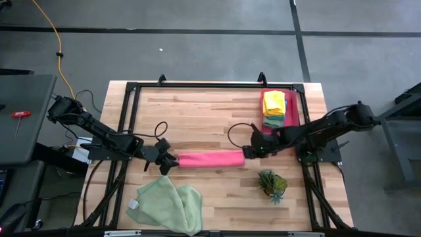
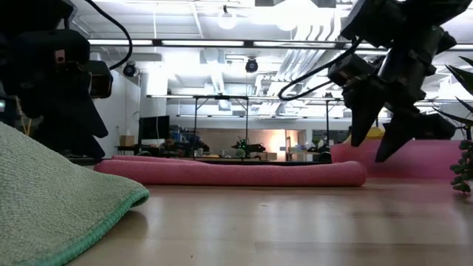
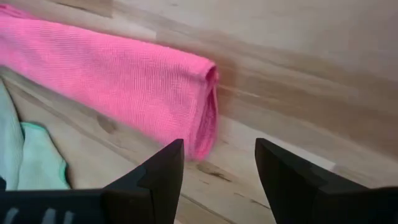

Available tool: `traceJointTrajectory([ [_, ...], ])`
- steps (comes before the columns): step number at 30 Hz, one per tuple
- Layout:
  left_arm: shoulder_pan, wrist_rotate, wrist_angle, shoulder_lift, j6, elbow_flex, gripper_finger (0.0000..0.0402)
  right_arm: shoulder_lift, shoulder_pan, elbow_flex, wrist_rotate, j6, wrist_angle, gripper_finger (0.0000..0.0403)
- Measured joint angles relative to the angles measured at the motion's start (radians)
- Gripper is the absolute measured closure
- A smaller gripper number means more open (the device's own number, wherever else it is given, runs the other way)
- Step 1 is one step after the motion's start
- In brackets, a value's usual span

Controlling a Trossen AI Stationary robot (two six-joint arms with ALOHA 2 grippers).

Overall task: Fold microfiber towels
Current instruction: Fold the pink microfiber cloth

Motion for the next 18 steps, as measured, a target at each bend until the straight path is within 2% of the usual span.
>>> traceJointTrajectory([
  [8,0.0,-0.002,-0.001,0.0,0.025,0.0,0.0208,0.13,0.034,0.0,0.023,0.046,0.186,0.0212],
  [18,0.0,-0.002,0.0,0.0,0.023,0.0,0.0208,0.186,0.017,0.0,0.031,0.091,0.218,0.0212],
])
